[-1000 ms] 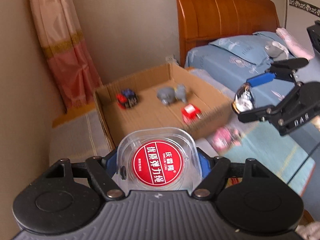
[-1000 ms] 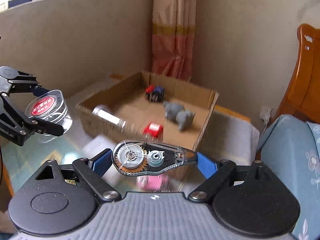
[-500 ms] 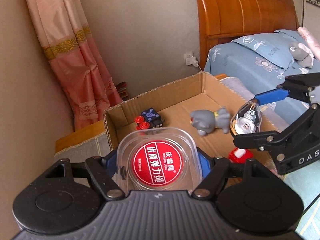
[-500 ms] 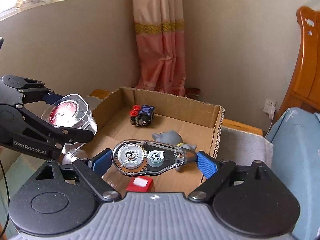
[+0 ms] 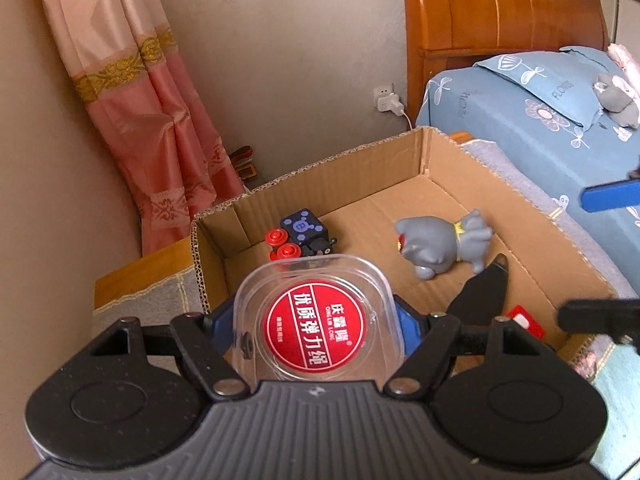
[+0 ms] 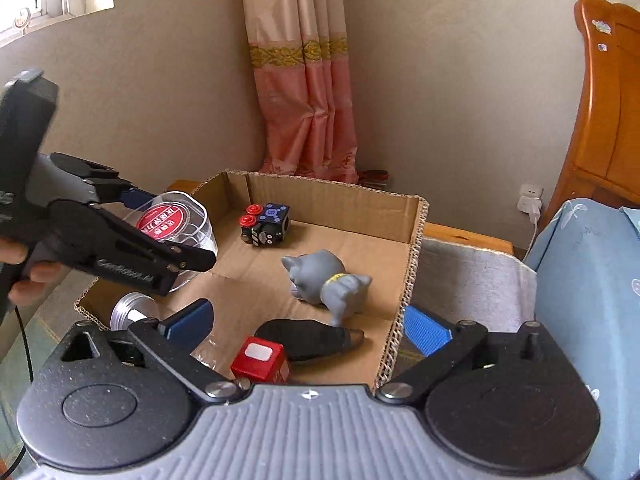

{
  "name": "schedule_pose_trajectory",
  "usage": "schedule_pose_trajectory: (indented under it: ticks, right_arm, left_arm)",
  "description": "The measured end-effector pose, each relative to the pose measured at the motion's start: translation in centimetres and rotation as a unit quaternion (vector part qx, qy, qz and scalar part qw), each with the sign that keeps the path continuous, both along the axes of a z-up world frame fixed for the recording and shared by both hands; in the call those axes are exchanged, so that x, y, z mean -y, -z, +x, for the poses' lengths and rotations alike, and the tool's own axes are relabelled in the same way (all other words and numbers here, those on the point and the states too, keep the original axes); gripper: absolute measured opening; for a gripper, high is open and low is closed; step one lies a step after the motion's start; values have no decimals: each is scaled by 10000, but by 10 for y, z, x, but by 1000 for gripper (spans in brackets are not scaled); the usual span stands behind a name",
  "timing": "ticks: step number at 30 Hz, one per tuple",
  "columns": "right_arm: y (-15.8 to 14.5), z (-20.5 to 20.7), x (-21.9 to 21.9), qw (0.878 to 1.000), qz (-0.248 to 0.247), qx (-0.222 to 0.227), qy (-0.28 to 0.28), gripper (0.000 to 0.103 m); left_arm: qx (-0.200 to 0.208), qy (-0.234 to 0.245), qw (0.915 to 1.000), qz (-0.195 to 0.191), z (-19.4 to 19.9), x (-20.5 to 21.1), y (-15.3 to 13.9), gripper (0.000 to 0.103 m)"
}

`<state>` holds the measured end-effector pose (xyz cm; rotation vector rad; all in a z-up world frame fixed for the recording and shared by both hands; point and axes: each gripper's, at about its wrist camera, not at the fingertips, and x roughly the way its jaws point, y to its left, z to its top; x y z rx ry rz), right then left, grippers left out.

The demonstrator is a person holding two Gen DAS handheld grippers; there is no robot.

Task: Organize rigid objects
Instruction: 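Carry the container into the box and open left tool while right tool drops the tape there, then move left tool to the mint-green round case while right tool approaches the gold capsule bottle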

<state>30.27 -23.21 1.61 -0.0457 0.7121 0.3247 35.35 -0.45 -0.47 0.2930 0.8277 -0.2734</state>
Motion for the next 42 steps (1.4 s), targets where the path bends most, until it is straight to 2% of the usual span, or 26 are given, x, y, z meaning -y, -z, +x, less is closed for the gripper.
schedule_pose_trajectory:
  ticks: [3, 5, 13, 20, 26, 32, 37, 42]
  right_arm:
    - [-3, -6, 2, 10000, 32, 23, 22, 103]
    - [-3, -10, 2, 10000, 58, 3, 21, 103]
    - [2, -42, -9, 9999, -84, -85, 43, 103]
    - [3, -76, -22, 9997, -204, -67, 87, 103]
    - [3, -100, -29, 9995, -206, 71, 229, 103]
    - [13, -129, -39, 9975, -228, 247, 622, 103]
    - [31, -146, -47, 9960, 27, 28, 890, 103]
    - [45, -152, -65, 9954, -119, -59, 946, 103]
  left_arm:
    - [58, -145, 9999, 10, 4, 1, 0, 80]
    - [155, -187, 9997, -40, 0, 0, -5, 93]
    - [245, -213, 9995, 52, -25, -3, -20, 95]
    - [299, -195, 9993, 57, -63, -7, -36, 96]
    - [479, -256, 9984, -128, -102, -15, -45, 100]
    - [535, -338, 9976, -268, -142, -26, -35, 101]
    - [566, -563, 9967, -149, -169, -34, -14, 101]
    - [669, -783, 9946, -91, -189, -45, 3, 101]
